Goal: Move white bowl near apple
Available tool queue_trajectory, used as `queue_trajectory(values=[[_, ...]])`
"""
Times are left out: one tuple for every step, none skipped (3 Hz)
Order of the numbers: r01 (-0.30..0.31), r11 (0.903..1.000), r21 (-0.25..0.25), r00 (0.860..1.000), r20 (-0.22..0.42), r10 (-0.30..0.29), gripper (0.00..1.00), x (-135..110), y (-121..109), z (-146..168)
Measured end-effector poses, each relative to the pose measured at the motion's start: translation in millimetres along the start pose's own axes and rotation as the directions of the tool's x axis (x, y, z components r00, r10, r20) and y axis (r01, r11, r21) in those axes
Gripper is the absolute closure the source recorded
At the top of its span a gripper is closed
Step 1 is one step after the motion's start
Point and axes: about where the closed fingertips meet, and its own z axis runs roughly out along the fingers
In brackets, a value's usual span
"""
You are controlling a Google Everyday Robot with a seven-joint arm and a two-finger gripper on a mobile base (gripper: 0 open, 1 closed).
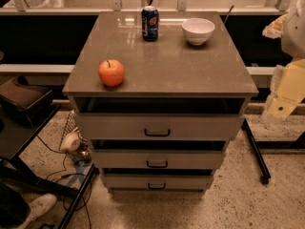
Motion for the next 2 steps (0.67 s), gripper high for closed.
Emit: queue_trajectory(values=[[0.0, 1.0, 0.002, 1.0, 0.0, 0.0, 0.0, 0, 0, 0], [0.028, 0.9992, 0.028, 0.999, -0.03, -0.028, 0.0, -15, -18, 13]])
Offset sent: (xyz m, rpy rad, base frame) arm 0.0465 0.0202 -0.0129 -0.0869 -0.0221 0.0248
